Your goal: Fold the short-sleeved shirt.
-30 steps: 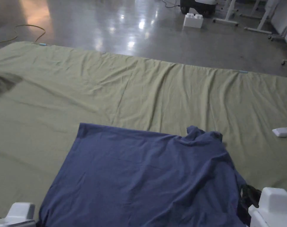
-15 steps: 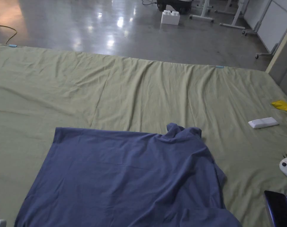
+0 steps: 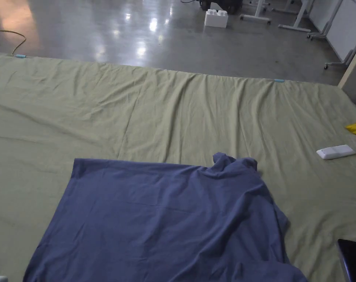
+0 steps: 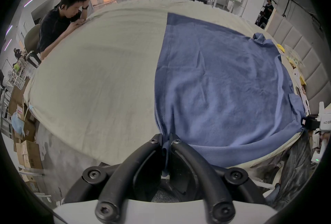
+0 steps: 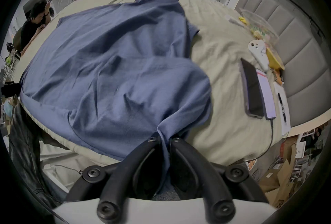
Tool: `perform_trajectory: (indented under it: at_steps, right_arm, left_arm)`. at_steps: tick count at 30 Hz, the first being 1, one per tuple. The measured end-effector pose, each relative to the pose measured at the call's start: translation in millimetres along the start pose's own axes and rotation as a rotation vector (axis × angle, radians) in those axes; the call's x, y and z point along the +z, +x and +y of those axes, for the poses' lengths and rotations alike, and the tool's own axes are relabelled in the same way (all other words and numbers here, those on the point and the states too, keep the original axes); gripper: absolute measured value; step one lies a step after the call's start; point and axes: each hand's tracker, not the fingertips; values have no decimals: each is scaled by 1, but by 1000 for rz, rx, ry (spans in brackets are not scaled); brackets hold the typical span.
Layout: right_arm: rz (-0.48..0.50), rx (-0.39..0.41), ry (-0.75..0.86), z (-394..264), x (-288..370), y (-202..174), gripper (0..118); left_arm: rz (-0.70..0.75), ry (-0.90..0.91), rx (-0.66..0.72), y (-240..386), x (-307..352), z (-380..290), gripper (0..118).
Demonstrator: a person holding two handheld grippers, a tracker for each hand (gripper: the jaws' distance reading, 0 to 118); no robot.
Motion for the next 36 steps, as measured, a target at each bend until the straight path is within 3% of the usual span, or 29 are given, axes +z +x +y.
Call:
perform_trajectory:
  at_steps: [6,8,16,23,32,34,36]
  right_arm:
    - [61,-112,149,33,28,15,7]
    - [62,-89,160,53,31,16,7]
    - [44,-124,264,138,11,22,7]
    - [47,-185,189,185,-48,35,7]
    - [66,-143,133,192,-102,30,10]
    - [34,-101,162,190,-98,27,25]
    - [9,-89,217,187,-88,22,54]
  left_arm:
    - [-64,136,41,-1,8,25,7]
    - [-72,162,42,0,5,41,7]
    - [-74,231,70,13,-20,117,7]
    - [-45,193,98,18,-61,163,7]
    - [-15,93,75,20,-107,177,7]
    - [-10,93,63,21,-106,175,7]
    - [-2,104,54,23,-101,173,13]
